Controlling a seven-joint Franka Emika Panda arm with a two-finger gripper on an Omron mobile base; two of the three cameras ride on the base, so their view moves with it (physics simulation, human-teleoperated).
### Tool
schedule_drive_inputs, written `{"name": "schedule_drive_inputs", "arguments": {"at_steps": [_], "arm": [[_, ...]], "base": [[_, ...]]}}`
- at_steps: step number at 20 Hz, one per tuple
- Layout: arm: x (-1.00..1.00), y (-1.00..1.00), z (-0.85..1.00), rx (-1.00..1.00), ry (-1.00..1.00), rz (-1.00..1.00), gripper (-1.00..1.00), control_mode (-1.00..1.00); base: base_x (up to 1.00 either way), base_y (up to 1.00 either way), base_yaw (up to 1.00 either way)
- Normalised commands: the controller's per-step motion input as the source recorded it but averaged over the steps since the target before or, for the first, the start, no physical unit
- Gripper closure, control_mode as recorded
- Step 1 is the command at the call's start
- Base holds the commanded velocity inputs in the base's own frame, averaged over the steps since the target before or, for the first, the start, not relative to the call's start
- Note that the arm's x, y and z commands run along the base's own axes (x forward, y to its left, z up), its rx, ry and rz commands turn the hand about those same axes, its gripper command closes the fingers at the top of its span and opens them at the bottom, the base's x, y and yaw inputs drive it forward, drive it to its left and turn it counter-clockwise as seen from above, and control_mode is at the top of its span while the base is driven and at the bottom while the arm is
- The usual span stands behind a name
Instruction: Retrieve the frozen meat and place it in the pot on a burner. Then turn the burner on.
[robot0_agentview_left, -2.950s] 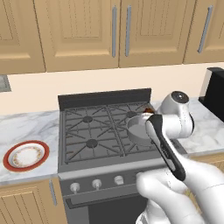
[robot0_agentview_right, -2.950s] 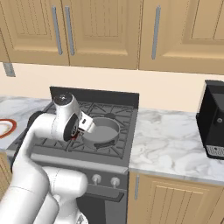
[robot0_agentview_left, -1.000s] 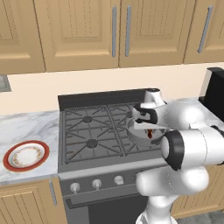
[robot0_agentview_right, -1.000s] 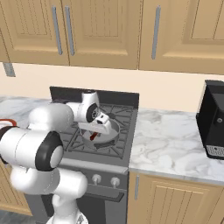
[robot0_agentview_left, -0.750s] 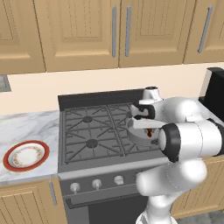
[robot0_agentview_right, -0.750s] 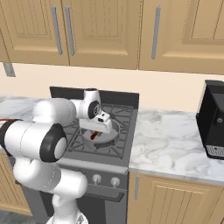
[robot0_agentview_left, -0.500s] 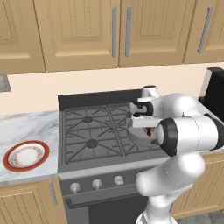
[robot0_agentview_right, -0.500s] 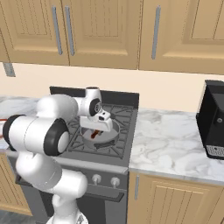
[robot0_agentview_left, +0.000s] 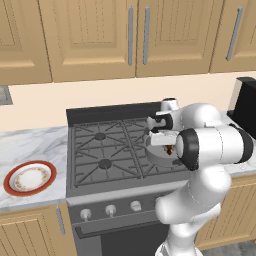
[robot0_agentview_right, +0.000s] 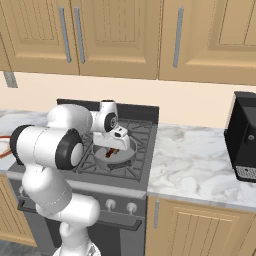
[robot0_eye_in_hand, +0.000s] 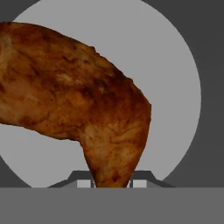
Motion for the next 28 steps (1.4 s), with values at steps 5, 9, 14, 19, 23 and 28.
{"name": "schedule_drive_inputs", "arguments": {"at_steps": [5, 9, 14, 19, 23, 28], "arm": [[0.13, -0.05, -0.06, 0.0, 0.0, 0.0, 1.0, -1.0], [0.06, -0.02, -0.15, 0.0, 0.0, 0.0, 1.0, -1.0], [0.0, 0.0, -0.24, 0.0, 0.0, 0.0, 1.0, -1.0], [0.0, 0.0, -0.32, 0.0, 0.0, 0.0, 1.0, -1.0], [0.0, -0.03, -0.22, 0.0, 0.0, 0.0, 1.0, -1.0], [0.0, 0.0, 0.0, 0.0, 0.0, 0.0, -1.0, -1.0]], "base": [[0.0, 0.0, 0.0], [0.0, 0.0, 0.0], [0.0, 0.0, 0.0], [0.0, 0.0, 0.0], [0.0, 0.0, 0.0], [0.0, 0.0, 0.0]]}}
